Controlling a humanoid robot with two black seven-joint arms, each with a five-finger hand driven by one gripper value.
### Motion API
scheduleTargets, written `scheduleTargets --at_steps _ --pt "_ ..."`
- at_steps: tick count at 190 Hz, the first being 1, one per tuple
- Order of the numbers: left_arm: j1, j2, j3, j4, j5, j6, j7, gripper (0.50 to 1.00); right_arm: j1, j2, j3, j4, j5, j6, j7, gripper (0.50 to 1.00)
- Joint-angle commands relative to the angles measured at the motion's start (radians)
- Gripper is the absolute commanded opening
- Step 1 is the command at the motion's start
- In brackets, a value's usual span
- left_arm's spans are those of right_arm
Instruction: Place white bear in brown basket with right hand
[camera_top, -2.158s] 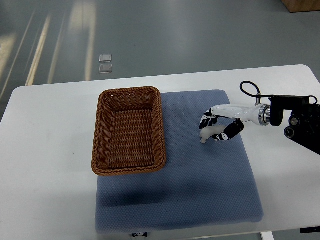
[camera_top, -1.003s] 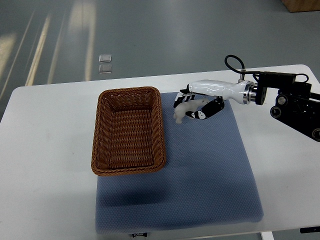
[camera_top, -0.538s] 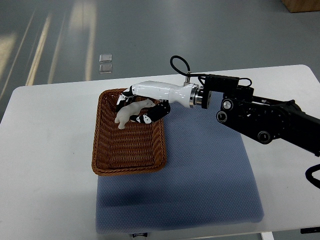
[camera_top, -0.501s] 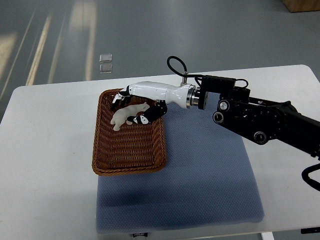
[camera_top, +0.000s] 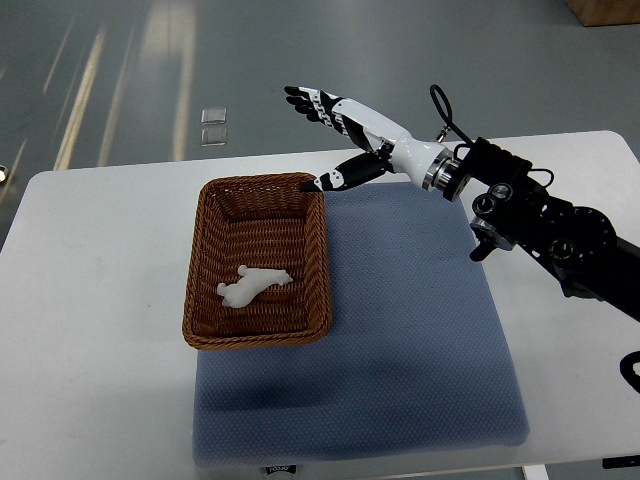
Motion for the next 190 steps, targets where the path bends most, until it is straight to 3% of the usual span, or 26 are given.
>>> scheduleTargets --at_steps 1,12,80,128,190 --pt "0.001 0.000 0.000 0.000 -0.001 0.000 0.000 1.000 -0.037 -0.021 0.010 0.001 0.104 0.063 -0.002 0.960" --pt "-0.001 0.000 0.000 0.000 0.000 0.000 0.000 1.000 -0.064 -0.029 0.011 -0.001 0.159 0.093 -0.004 0.960" --pt "0.001 0.000 0.000 0.000 0.000 0.000 0.000 1.000 -0.124 -0.026 0.031 -0.101 0.484 0.107 -0.009 0.960" --pt "0.001 0.000 0.000 0.000 0.000 0.000 0.000 1.000 -0.132 -0.023 0.034 -0.145 0.673 0.107 -0.193 0.960" --pt "-0.001 0.000 0.000 0.000 0.000 0.000 0.000 1.000 -0.138 -0.037 0.036 -0.148 0.705 0.087 -0.199 0.962"
